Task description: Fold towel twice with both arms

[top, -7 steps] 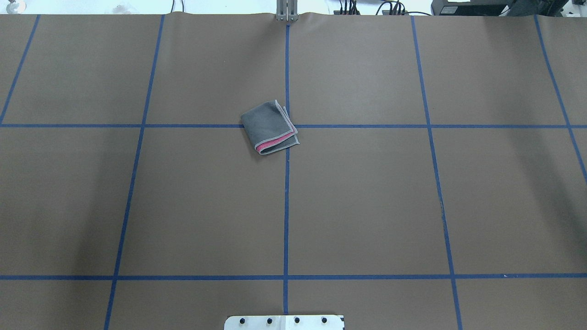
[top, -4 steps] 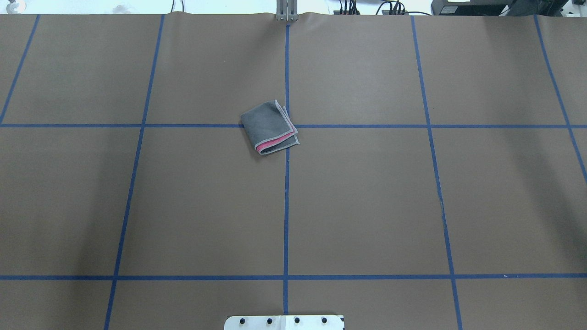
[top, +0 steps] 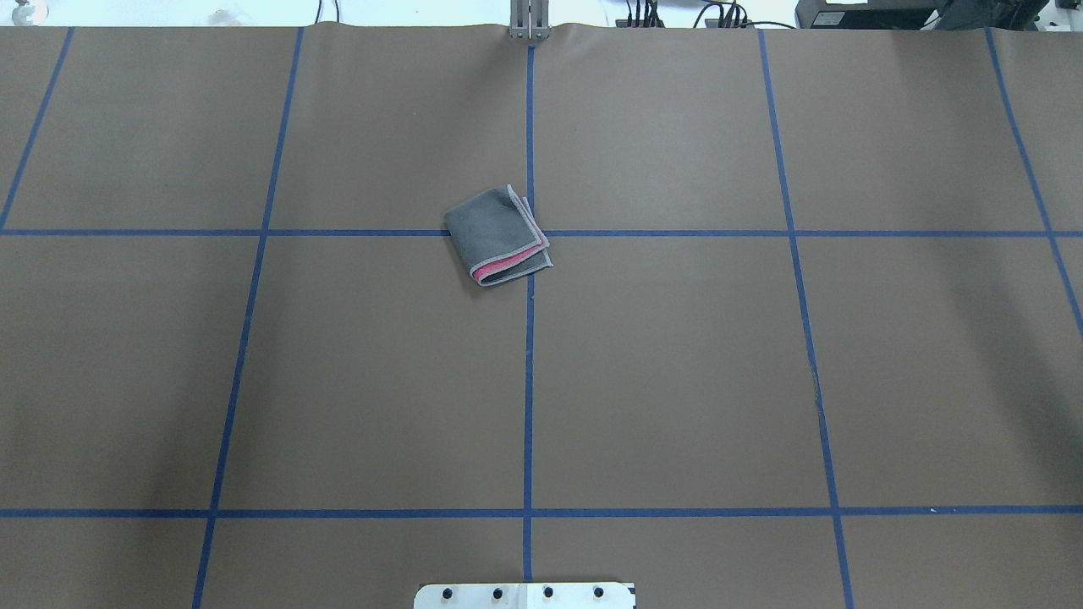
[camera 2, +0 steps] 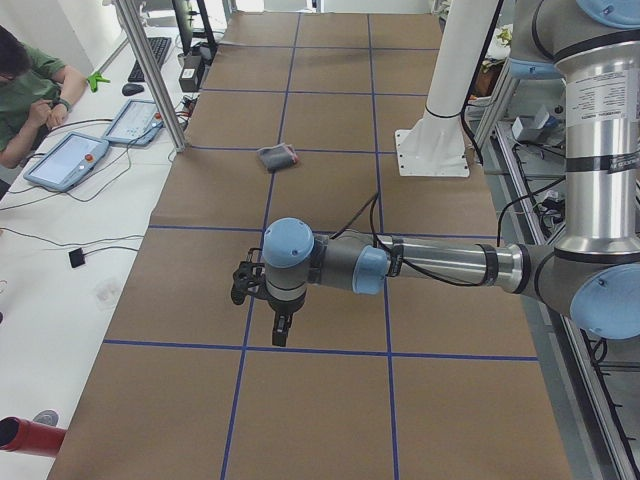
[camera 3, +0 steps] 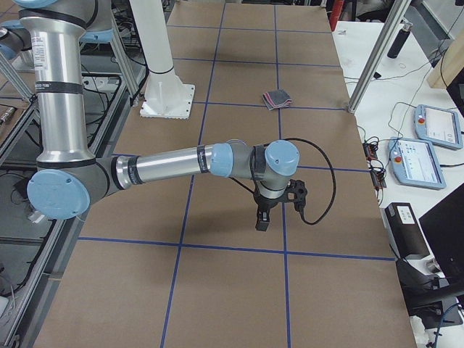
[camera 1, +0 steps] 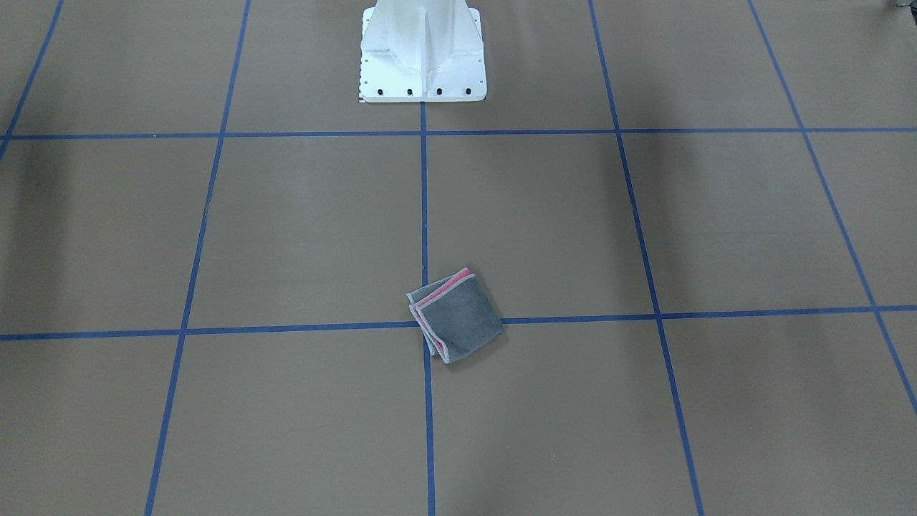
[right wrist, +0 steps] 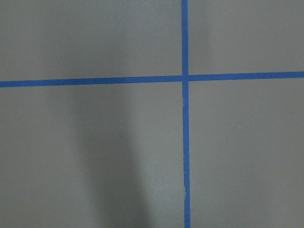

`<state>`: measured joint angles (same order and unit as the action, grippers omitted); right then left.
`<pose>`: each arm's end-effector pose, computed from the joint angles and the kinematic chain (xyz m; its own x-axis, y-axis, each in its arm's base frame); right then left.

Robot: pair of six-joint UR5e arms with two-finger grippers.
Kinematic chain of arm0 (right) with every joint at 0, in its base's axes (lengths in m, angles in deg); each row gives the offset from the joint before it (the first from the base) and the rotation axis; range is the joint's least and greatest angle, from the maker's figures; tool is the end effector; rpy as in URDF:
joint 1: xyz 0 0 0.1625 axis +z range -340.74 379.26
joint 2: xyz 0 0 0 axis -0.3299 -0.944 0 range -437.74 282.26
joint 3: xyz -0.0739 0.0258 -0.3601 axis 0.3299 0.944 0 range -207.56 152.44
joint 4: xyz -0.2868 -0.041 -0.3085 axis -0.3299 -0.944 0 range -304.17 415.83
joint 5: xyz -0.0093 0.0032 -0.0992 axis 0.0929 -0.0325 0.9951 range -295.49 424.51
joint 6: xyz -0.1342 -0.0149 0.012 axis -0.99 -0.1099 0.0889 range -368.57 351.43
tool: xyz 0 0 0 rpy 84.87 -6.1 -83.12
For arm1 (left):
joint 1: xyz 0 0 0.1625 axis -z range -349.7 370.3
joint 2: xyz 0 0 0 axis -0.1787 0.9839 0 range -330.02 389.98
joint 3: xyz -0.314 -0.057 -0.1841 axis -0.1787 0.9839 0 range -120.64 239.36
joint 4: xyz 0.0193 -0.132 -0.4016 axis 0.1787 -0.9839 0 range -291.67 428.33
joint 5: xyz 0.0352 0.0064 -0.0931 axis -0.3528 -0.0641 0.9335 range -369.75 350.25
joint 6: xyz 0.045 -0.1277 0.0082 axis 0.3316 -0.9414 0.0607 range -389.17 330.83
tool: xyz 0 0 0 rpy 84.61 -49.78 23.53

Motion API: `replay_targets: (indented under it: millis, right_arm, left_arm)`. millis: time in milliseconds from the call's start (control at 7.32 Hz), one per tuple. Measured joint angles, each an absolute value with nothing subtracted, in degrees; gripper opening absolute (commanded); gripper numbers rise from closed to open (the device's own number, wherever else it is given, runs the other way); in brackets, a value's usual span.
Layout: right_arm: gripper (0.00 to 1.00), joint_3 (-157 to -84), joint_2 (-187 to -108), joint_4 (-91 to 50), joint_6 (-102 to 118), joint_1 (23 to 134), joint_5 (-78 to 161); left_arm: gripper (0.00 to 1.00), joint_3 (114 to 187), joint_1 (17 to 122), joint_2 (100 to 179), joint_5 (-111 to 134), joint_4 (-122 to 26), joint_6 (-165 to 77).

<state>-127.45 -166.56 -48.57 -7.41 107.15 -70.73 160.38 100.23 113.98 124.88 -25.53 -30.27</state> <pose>0.0188 -0.4968 0.5549 0.7058 0.0353 0.7076 0.0227 0.9971 -0.0724 -0.0375 -0.4751 0.5738 0.7114 0.0902 -0.6969 0.0126 0.9899 0.1410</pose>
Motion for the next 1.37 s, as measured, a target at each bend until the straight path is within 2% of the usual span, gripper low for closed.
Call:
replay_targets:
  millis: [410, 1366]
  right_arm:
    - [1.00, -124.4, -170.2, -35.8, -4.4, 107.2, -71.5]
    - [1.00, -125.4, -171.2, -33.2, -1.5, 107.3, -73.2]
  left_arm:
    - [1.00, 160.8, 100.2, 114.6, 124.8, -24.0, -30.2]
    - [1.00, 160.1, 100.3, 113.9, 124.8, -23.9, -30.1]
